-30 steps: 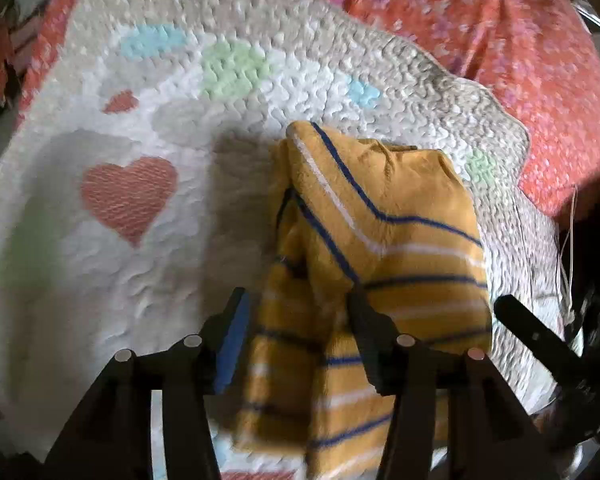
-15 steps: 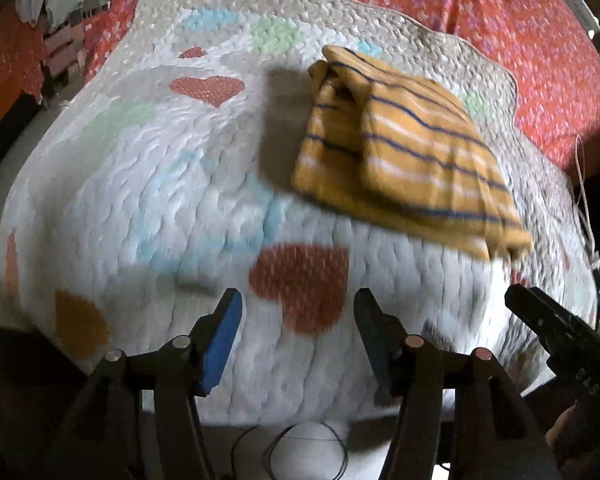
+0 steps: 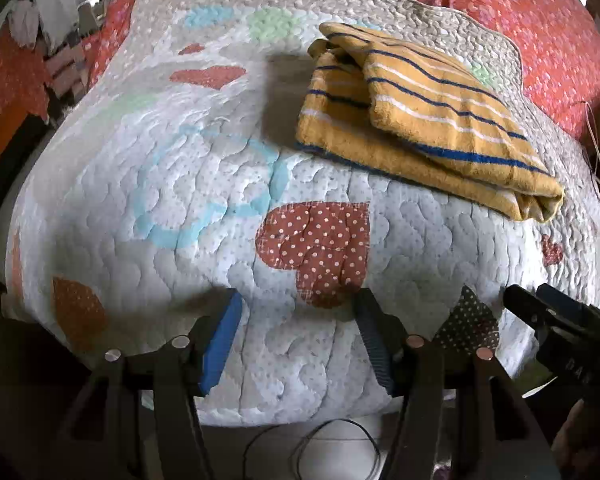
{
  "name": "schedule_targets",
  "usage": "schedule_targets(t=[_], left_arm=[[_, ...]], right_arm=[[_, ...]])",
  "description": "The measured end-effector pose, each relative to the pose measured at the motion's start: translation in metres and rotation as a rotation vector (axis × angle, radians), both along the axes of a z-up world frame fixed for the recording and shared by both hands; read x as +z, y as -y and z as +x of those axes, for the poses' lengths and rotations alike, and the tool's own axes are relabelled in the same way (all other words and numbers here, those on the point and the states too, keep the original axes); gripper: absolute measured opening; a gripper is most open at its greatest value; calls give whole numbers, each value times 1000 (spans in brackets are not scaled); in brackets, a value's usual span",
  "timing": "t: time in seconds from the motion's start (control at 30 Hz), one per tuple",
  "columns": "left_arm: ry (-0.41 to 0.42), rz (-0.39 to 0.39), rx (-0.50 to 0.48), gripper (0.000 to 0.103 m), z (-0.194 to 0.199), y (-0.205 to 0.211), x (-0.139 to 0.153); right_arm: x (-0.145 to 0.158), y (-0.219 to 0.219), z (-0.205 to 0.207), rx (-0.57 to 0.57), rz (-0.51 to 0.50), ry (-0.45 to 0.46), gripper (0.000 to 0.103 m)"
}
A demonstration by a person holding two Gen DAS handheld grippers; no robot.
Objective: Fold small clothes
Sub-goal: 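Release the folded sweater and withdraw both grippers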
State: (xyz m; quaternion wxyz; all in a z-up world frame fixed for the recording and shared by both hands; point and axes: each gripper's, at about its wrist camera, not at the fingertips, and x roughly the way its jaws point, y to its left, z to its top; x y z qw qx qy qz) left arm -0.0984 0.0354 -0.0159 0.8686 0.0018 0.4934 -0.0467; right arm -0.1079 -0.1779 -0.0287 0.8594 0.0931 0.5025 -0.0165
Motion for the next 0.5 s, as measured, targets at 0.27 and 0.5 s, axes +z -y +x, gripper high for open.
schedule_targets(t=[0.27, 0.5], left_arm=[[34, 37, 7, 83, 4, -1, -5], [9, 9, 33, 94, 9, -9, -9]], right_arm=[[-7, 4, 4, -49, 11, 5, 84], [-9, 6, 5, -55, -3, 8, 89]])
